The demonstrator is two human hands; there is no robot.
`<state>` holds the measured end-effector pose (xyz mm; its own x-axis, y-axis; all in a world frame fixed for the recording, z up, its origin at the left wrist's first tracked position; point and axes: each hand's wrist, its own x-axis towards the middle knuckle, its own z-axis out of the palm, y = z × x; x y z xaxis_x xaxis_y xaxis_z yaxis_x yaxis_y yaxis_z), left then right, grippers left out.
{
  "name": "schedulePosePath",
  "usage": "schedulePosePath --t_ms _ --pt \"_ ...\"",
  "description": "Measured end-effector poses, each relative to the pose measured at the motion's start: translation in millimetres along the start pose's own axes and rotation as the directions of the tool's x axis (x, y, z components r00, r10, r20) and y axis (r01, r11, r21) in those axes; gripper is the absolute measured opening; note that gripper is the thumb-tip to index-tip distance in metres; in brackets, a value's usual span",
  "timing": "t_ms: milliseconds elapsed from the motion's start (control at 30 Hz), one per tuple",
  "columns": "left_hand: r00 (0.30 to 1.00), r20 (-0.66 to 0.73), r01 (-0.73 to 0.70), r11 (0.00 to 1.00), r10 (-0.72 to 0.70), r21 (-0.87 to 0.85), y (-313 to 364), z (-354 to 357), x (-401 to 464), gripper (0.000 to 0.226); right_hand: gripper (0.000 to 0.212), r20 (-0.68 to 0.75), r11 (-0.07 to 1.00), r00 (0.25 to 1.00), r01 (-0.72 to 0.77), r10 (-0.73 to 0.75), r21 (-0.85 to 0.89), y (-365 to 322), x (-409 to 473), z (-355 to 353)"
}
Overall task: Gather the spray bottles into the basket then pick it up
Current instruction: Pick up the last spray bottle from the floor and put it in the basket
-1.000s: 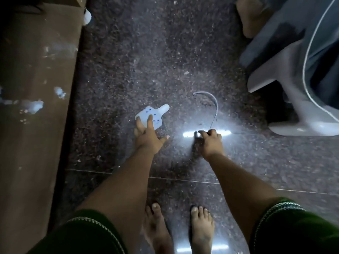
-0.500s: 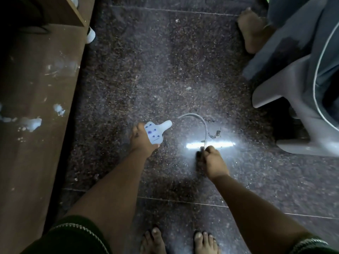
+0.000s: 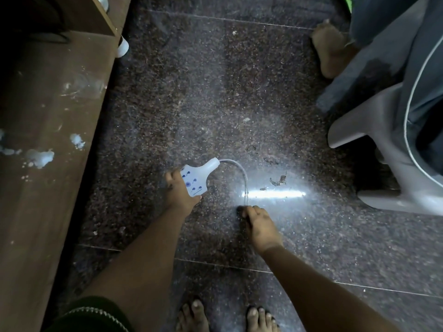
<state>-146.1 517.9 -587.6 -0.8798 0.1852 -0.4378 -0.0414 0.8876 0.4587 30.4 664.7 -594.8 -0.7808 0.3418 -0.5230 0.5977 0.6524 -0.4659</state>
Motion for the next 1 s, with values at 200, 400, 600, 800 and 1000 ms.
schedulePosePath --t_ms 200,400,600,800,1000 --pt "1.0 0.016 -0.002 1.0 0.002 0.017 -6.5 -0.6 -2.2 0.09 0.029 -0.002 0.998 0.999 0.04 -0.04 0.039 0.6 -10.4 -2.0" --pt "0.998 -0.036 -0.045 0.998 0.043 -0.041 -13.1 -3.9 -6.4 0.086 0.029 -0.025 0.996 0.999 0.034 -0.032 0.082 1.1 -12.7 -8.6" --pt "0.998 -0.049 -0.05 0.998 0.048 -0.044 -23.2 -5.5 -7.9 0.09 0.023 -0.053 0.993 0.999 0.005 0.001 0.117 4.3 -16.9 -12.5" --pt "0.994 -0.056 -0.093 0.995 0.091 -0.042 -30.1 -1.6 -6.9 0.091 0.022 0.005 0.996 0.999 0.032 -0.033 0.088 4.8 -18.7 -9.9" --pt "0.989 -0.069 -0.133 0.99 0.13 -0.043 -34.2 -8.5 -7.8 0.087 0.037 0.042 0.992 0.997 0.076 -0.073 -0.1 2.4 -16.5 -21.9"
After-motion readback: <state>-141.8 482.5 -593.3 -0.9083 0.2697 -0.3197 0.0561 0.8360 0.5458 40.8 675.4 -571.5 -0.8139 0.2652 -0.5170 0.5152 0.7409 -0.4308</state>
